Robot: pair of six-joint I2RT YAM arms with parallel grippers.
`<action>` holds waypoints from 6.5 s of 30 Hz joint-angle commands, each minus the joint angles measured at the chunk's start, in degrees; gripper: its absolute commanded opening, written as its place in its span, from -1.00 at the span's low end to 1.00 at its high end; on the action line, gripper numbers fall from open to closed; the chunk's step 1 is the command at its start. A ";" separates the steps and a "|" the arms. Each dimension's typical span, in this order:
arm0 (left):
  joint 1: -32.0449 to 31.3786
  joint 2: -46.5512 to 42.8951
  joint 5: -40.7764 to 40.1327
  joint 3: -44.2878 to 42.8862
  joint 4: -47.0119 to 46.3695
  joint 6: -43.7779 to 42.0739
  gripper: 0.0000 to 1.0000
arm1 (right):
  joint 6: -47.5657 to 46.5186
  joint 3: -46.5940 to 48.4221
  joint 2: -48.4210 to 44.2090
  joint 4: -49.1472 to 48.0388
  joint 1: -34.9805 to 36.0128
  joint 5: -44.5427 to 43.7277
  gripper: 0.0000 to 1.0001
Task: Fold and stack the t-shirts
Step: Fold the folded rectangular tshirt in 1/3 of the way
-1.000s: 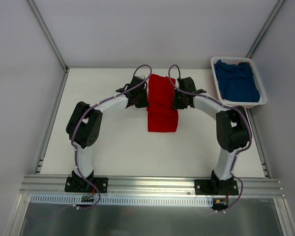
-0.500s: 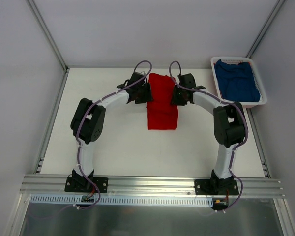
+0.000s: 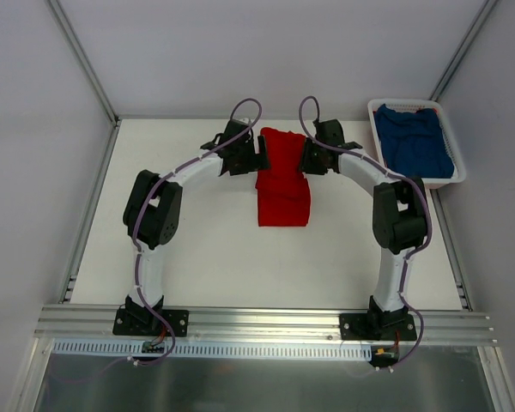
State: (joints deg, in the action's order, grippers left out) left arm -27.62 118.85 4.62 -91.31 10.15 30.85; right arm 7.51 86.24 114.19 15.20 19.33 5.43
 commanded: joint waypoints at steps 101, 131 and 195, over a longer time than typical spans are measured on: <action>-4.11 -25.68 -3.13 31.28 -2.24 5.71 0.64 | 1.81 -8.37 -1.70 -4.04 9.85 -0.07 -0.99; -4.11 -25.95 -3.39 32.68 -2.42 5.62 0.65 | -3.29 8.76 6.47 0.27 3.43 -4.72 -1.00; -4.81 -24.98 -2.16 32.77 -3.12 5.80 0.64 | -1.00 -4.41 -1.43 -2.37 5.19 -6.13 -0.71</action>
State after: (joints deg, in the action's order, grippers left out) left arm -32.21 95.07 2.37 -59.09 7.88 36.80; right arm 5.93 78.87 112.40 14.70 24.14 -1.04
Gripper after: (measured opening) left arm 0.822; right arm 0.168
